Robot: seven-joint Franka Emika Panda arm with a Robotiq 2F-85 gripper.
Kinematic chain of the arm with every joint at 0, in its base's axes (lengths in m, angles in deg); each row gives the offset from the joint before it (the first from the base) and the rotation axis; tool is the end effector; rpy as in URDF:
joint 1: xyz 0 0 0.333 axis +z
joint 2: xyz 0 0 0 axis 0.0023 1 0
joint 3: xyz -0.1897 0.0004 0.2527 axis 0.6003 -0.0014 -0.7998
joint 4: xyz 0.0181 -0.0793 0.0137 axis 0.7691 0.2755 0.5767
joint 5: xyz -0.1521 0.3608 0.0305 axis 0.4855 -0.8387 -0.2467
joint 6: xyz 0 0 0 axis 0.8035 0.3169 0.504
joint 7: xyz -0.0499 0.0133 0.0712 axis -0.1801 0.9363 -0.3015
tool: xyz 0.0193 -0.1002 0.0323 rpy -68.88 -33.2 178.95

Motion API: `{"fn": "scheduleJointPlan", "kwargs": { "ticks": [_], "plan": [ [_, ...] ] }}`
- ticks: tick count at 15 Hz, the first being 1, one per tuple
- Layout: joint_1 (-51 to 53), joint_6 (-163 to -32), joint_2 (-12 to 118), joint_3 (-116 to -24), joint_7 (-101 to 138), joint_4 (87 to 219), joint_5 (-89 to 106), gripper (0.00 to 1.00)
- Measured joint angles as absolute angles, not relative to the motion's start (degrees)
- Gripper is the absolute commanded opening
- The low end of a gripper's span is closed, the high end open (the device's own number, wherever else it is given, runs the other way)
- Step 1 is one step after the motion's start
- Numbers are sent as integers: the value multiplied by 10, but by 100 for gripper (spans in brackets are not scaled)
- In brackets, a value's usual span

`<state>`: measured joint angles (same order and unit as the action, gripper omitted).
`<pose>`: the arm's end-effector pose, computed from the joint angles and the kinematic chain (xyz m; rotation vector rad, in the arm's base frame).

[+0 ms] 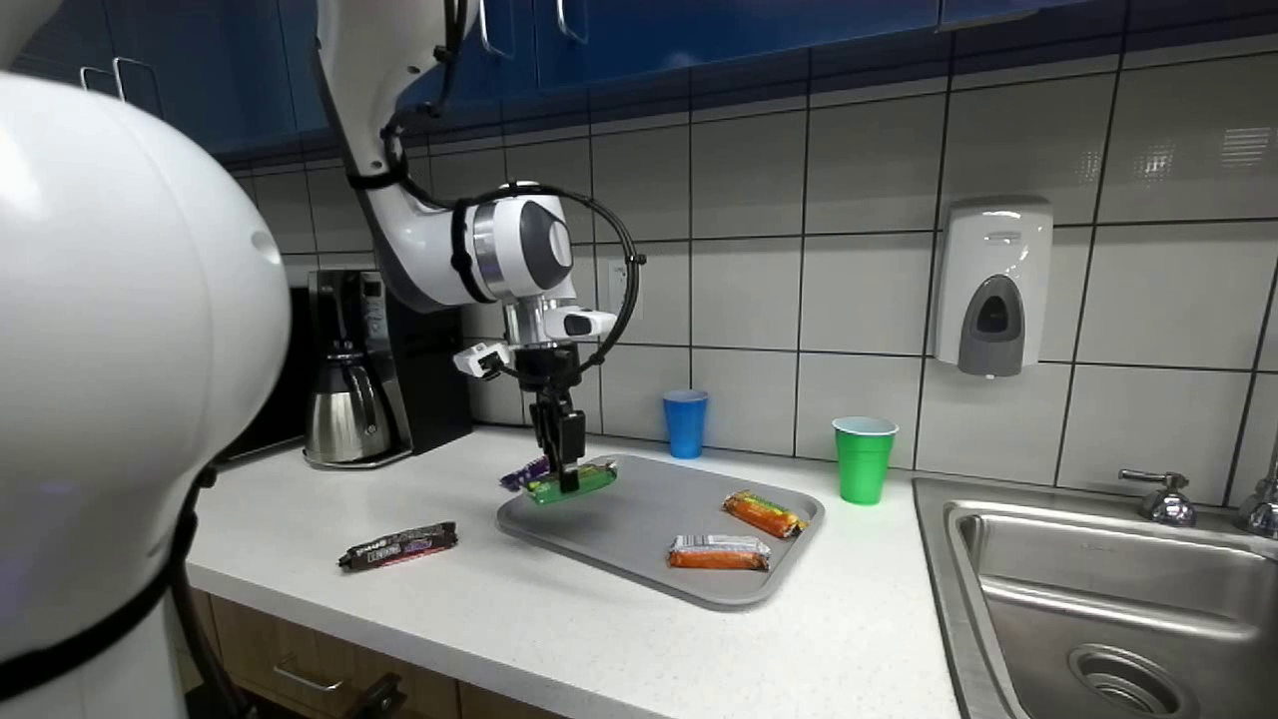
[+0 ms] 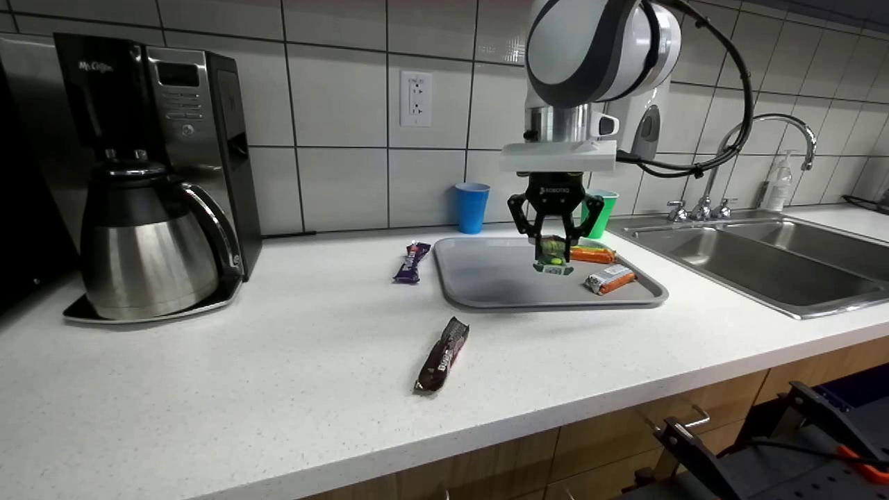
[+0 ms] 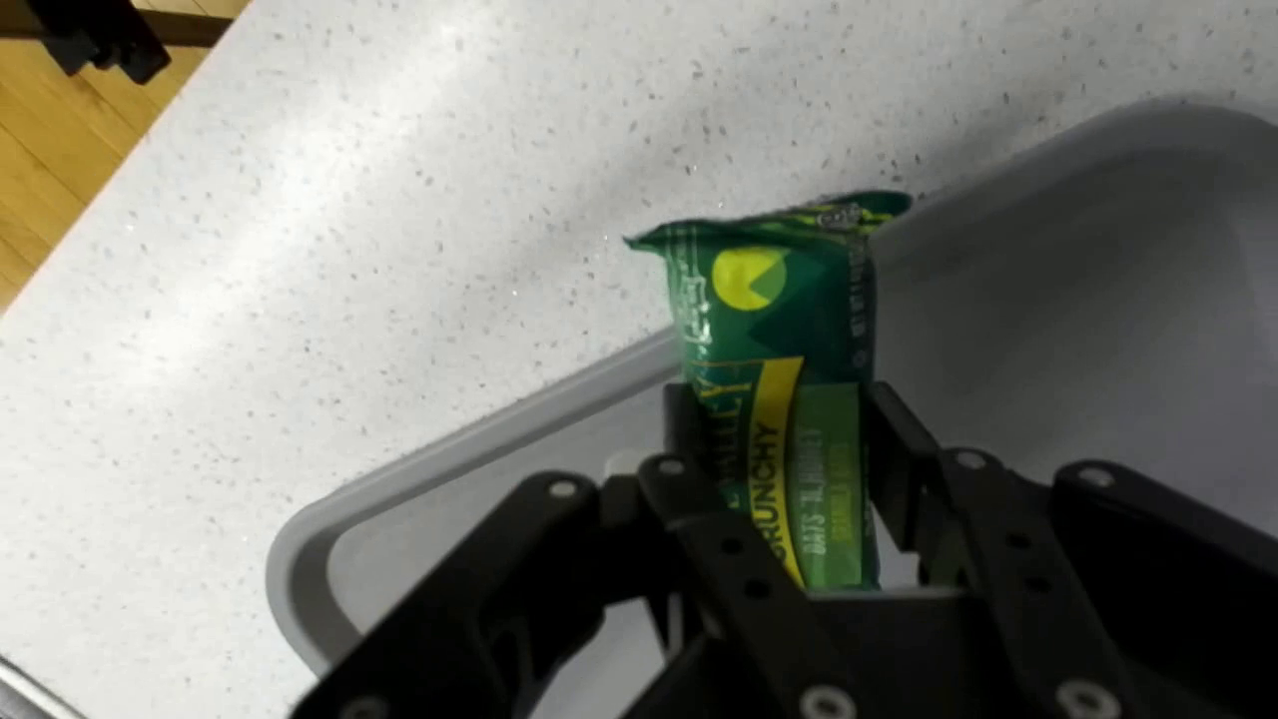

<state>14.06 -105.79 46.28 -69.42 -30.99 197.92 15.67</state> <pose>0.4868 0.0813 0.2434 2.8587 -0.9282 0.0081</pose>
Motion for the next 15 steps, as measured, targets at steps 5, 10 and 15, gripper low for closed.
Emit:
{"fn": "scheduleJointPlan", "kwargs": {
  "ticks": [5,10,15],
  "plan": [
    [140,-1049,447,-718,-338,2004,157,17],
    [140,-1047,440,-734,-364,2027,157,17],
    [140,-1047,436,-744,-392,2048,157,17]
  ]
}}
